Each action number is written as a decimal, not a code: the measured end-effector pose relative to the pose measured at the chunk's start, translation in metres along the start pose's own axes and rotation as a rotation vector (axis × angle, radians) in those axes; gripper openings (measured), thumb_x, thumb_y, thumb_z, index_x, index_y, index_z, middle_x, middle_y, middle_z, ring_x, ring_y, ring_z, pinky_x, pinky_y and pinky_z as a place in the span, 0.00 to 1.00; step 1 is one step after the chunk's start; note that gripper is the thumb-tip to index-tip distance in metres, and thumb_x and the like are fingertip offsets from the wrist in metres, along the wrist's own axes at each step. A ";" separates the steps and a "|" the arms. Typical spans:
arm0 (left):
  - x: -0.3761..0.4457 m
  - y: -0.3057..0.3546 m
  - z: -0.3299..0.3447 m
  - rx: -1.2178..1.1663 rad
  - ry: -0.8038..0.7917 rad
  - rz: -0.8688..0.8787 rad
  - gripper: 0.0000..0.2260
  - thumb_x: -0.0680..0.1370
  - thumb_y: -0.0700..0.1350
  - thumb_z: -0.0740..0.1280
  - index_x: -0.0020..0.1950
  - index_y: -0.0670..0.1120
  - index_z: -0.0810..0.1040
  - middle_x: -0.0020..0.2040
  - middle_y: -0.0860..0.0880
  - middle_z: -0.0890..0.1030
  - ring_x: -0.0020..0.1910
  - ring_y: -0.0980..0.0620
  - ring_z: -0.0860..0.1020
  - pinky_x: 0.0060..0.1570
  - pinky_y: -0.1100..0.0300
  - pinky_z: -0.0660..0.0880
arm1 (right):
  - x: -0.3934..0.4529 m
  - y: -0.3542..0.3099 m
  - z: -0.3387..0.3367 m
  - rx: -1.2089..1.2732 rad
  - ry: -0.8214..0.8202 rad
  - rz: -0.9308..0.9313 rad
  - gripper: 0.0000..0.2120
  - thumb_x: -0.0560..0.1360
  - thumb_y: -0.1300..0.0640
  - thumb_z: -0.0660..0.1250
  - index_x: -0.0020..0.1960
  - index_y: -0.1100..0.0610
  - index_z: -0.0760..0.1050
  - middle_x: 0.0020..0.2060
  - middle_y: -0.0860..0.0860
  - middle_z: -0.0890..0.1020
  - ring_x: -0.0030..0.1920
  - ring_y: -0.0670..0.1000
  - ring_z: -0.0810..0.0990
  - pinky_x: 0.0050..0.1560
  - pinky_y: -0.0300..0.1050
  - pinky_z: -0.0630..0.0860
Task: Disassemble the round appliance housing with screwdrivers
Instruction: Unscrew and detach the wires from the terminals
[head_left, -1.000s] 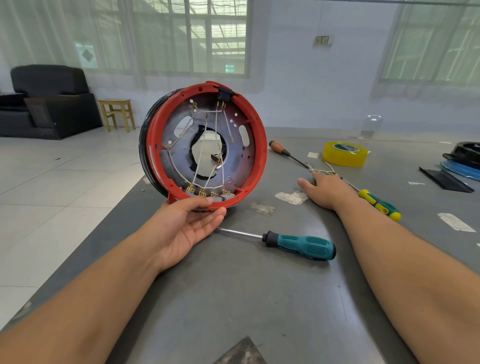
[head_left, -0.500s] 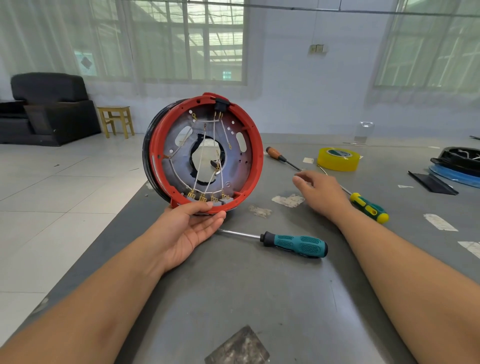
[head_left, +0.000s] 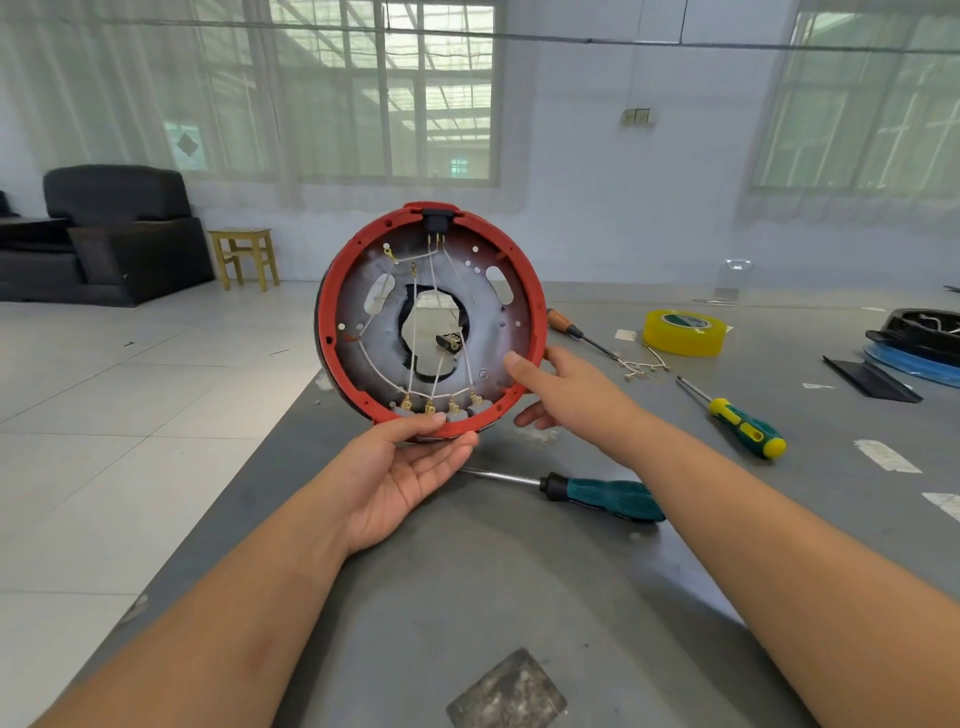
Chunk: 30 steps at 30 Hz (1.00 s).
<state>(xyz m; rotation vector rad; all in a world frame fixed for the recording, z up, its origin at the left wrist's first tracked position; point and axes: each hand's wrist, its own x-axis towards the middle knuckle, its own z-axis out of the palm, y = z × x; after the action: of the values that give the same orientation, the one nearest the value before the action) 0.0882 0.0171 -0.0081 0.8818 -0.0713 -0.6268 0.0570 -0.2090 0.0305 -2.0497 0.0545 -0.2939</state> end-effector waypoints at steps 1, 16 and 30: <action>0.000 0.000 0.000 -0.002 -0.002 -0.004 0.26 0.71 0.36 0.74 0.68 0.30 0.77 0.59 0.30 0.84 0.55 0.39 0.87 0.44 0.54 0.86 | -0.001 0.001 0.005 0.046 -0.008 0.020 0.20 0.77 0.34 0.65 0.65 0.41 0.70 0.50 0.45 0.87 0.42 0.50 0.88 0.49 0.48 0.83; -0.004 0.012 -0.004 0.147 0.020 -0.086 0.14 0.70 0.40 0.77 0.53 0.36 0.87 0.57 0.31 0.85 0.54 0.37 0.87 0.42 0.49 0.86 | 0.001 0.005 0.014 0.049 0.236 -0.149 0.17 0.77 0.53 0.65 0.60 0.33 0.73 0.37 0.49 0.87 0.38 0.49 0.87 0.43 0.46 0.85; -0.007 0.015 -0.007 0.113 0.007 -0.083 0.19 0.85 0.46 0.65 0.67 0.31 0.77 0.59 0.28 0.83 0.55 0.33 0.86 0.43 0.45 0.86 | -0.001 0.005 0.015 -0.023 0.214 -0.158 0.12 0.78 0.49 0.66 0.55 0.31 0.73 0.36 0.46 0.87 0.36 0.48 0.87 0.44 0.49 0.85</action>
<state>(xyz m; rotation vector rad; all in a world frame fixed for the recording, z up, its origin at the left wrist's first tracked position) 0.0921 0.0329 0.0002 0.9996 -0.0643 -0.7023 0.0602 -0.1985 0.0197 -2.0415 0.0277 -0.6129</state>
